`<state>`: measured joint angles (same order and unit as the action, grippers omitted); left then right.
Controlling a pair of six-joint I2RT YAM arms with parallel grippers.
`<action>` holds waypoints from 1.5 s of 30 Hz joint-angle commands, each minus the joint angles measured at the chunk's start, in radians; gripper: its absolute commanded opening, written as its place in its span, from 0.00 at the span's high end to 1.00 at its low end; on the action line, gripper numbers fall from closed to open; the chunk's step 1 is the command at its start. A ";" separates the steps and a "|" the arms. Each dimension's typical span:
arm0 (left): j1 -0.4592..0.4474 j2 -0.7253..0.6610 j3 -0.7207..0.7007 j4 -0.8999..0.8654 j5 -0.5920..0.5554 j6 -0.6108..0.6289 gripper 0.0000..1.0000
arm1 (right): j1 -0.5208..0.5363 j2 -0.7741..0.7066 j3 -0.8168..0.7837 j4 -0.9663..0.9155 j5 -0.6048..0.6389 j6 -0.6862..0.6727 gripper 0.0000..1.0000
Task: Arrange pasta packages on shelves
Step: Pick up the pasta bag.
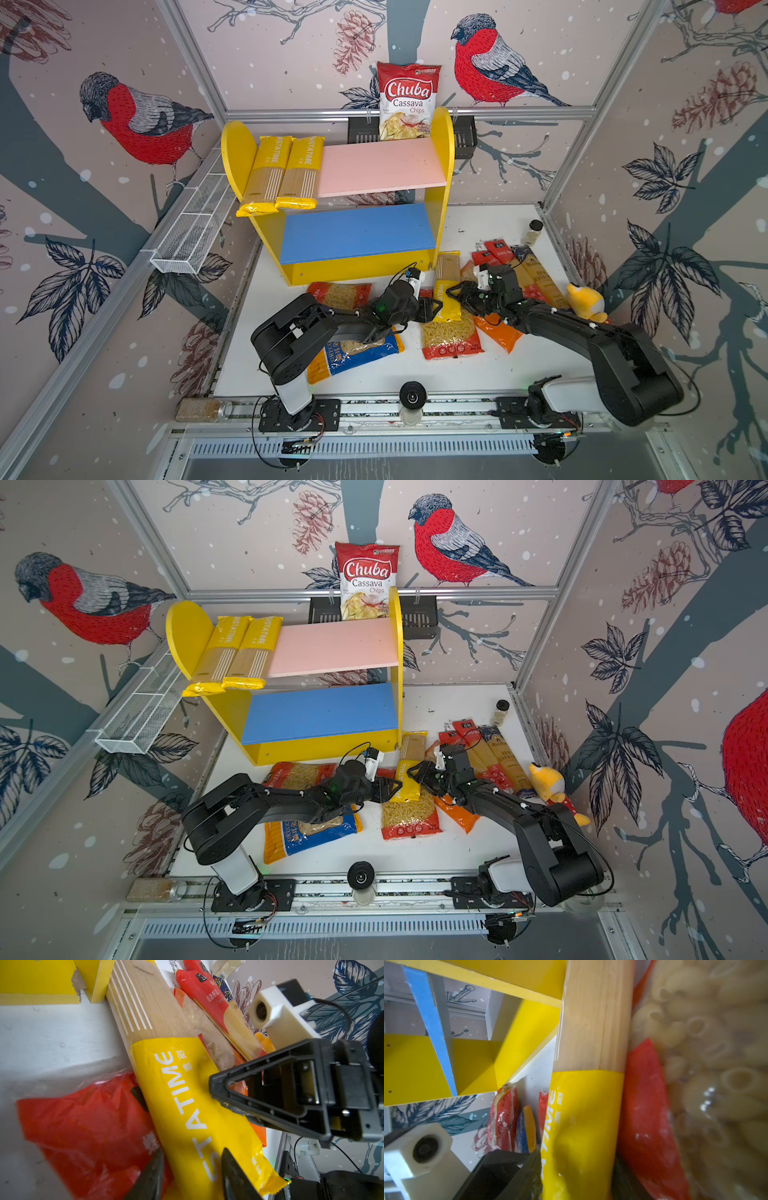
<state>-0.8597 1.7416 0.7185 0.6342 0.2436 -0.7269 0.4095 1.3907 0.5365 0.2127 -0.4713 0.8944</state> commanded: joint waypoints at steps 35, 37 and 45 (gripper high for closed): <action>0.070 -0.481 -0.004 -0.167 -0.005 0.152 0.57 | -0.082 -0.606 -0.008 0.257 0.060 -0.053 0.97; 0.074 -0.538 -0.001 -0.203 -0.032 0.178 0.54 | -0.066 -0.629 0.046 0.236 0.063 -0.057 0.97; 0.095 -0.731 -0.010 -0.280 -0.091 0.218 0.34 | 0.193 -0.584 0.316 0.159 0.154 -0.184 0.96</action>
<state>-0.7692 1.0504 0.7132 0.3889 0.1917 -0.5491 0.5373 0.7929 0.7914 0.2790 -0.3721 0.8097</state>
